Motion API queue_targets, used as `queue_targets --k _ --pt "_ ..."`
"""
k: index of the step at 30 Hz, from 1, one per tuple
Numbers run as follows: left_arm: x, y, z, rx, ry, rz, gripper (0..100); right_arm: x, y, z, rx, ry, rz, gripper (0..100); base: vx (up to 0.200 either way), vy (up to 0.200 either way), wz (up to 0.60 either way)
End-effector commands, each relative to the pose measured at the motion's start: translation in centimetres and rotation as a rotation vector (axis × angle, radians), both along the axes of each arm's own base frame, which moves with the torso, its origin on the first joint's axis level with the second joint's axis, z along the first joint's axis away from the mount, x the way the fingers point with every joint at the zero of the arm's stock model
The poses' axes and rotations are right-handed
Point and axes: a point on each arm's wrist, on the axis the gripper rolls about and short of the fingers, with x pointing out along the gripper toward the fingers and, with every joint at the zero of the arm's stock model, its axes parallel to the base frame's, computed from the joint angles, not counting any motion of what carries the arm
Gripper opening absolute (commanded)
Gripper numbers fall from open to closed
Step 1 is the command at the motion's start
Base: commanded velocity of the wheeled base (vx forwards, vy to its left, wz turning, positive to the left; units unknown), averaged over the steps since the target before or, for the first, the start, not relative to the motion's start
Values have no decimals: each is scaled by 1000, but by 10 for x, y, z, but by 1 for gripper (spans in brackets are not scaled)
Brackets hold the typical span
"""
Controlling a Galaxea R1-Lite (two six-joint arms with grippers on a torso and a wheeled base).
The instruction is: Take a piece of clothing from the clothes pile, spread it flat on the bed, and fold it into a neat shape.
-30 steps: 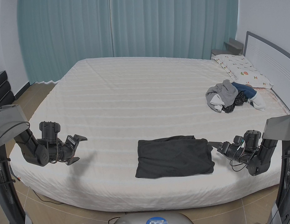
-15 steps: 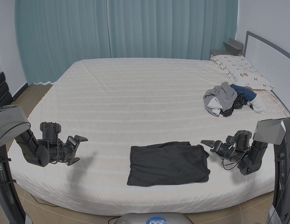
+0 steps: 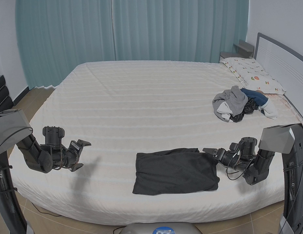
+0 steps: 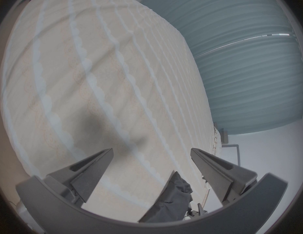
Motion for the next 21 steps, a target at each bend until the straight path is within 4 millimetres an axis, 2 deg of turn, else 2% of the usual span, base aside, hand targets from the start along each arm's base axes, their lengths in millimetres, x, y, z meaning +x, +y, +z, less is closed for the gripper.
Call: queue_targets --k 1,9,21 --pt "2 1 3 -22 -7 15 100 0 0 1 0 -4 -1 100 0 200 0" --pt "3 1 3 -34 -6 24 100 2 -7 1 -14 -9 -52 100 0 200 0" --pt "3 1 2 -31 -5 23 100 8 -14 -1 -14 -15 -73 100 0 0 0"
